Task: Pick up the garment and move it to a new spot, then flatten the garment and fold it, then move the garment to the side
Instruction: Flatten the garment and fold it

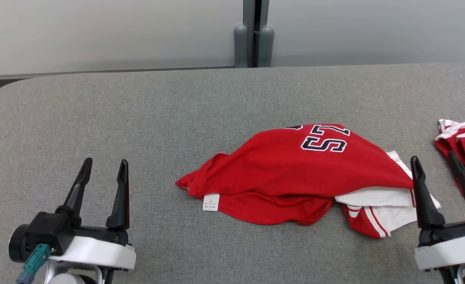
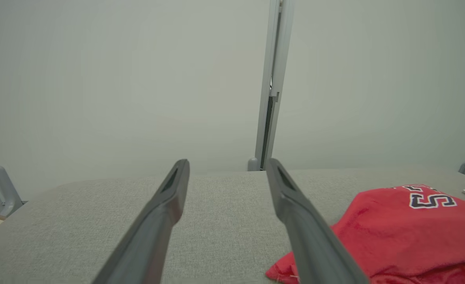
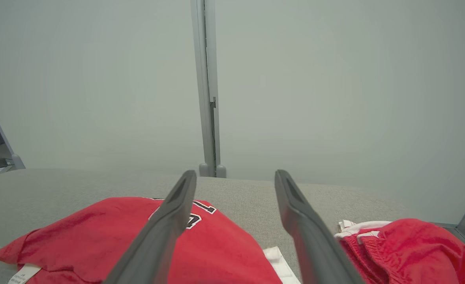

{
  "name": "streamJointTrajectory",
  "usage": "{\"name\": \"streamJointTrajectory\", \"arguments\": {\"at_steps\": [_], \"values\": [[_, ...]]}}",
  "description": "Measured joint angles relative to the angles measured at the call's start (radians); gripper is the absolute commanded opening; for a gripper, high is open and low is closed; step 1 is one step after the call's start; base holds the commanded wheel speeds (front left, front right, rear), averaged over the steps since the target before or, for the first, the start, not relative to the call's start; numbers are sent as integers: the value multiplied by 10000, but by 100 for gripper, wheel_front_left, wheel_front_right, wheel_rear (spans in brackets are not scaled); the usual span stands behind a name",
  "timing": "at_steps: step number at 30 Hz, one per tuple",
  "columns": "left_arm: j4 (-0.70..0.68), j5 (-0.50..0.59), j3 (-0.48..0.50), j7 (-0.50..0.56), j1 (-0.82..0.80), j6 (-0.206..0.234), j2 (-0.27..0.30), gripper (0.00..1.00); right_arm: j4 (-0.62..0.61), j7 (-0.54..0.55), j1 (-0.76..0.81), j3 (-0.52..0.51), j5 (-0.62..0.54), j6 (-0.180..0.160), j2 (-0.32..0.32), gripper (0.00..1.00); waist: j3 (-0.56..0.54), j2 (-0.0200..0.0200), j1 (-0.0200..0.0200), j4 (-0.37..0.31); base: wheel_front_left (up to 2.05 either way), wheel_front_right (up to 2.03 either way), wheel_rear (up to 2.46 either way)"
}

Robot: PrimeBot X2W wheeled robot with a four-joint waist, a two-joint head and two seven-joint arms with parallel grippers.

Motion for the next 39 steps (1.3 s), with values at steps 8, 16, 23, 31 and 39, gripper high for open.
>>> {"name": "streamJointTrajectory", "arguments": {"at_steps": [8, 16, 23, 31, 39], "values": [[35, -136, -54, 184, 510, 29, 176, 100, -21, 219, 739, 270, -117, 0, 293, 100, -646, 0, 0, -167, 0, 0, 0], [-132, -153, -73, 290, 610, 119, 245, 100, -115, 290, 787, 251, -125, 0, 326, 100, -636, 0, 0, -230, 0, 0, 0], [-182, -155, -84, 290, 608, 150, 280, 100, -140, 293, 783, 263, -127, 0, 355, 100, -572, 0, 0, -201, 0, 0, 0], [-272, -157, -157, 336, 498, 173, 305, 100, 364, 531, 670, 717, -142, 0, 297, 100, -363, 0, 0, -133, 0, 0, 0], [-282, -121, -341, 297, 26, 81, 205, 100, 2117, 635, 450, 1613, 113, 0, 100, 100, 83, 0, 0, 167, 0, 0, 0]]}}
